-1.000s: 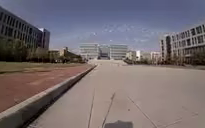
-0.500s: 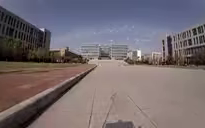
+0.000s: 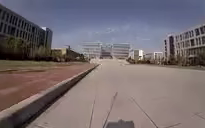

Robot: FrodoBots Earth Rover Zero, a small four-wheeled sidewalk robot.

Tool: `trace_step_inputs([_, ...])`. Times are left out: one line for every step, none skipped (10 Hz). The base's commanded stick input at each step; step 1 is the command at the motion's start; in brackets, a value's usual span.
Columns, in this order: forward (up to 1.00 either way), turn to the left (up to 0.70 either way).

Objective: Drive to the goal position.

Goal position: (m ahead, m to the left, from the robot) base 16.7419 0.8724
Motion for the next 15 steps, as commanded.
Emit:
trace_step_inputs([0.7,0.01])
trace_step_inputs([0.7,0.01])
trace_step_inputs([0.7,0.01])
trace_step_inputs([0.7,0.01])
trace_step_inputs([0.7,0.01])
trace_step_inputs([0.7,-0.24])
trace_step_inputs([0.7,-0.34])
trace_step_inputs([0.7,-0.11])
trace_step_inputs([0.7,0.01])
trace_step_inputs([0.7,0.01])
trace_step_inputs([0.7,0.01])
trace_step_inputs([0.7,0.01])
trace_step_inputs([0.7,0.01])
trace_step_inputs([0.7,0.01])
trace_step_inputs([0.7,0.01])
